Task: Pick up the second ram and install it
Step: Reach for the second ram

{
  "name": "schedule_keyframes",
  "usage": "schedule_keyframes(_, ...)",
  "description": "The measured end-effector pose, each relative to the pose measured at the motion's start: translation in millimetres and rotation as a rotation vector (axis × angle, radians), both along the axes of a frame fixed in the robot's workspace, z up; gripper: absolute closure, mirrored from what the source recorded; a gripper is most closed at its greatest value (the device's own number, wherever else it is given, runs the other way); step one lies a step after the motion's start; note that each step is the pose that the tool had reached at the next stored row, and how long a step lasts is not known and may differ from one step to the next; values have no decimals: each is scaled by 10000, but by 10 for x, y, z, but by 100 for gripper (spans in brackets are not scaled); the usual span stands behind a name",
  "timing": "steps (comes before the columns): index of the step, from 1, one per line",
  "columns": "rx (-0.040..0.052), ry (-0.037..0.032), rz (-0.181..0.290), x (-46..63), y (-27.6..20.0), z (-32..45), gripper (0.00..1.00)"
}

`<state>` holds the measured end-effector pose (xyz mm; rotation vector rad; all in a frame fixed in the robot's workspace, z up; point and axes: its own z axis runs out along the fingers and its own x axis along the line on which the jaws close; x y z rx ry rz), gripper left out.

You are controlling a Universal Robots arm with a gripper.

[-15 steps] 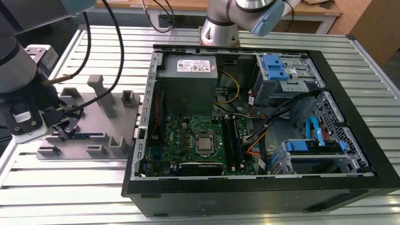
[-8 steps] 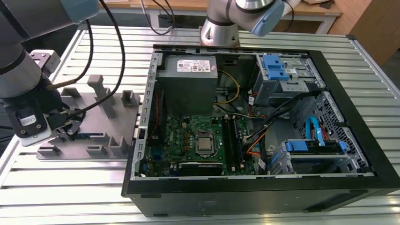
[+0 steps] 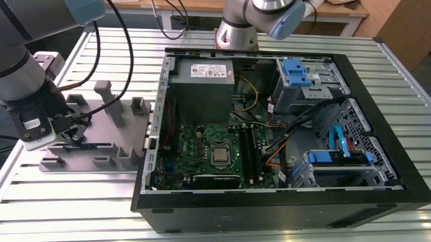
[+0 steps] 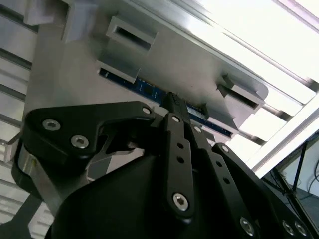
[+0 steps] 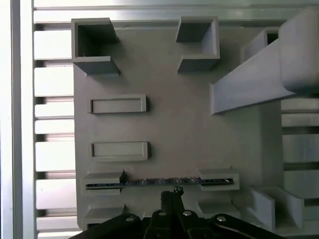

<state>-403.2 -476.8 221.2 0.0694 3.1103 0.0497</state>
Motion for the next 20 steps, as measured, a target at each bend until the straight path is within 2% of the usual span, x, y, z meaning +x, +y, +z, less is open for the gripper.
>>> schedule_keyframes(5, 0, 1, 50, -7, 54, -44, 89)
schedule_keyframes(20, -1, 1, 50, -7, 61, -49, 89)
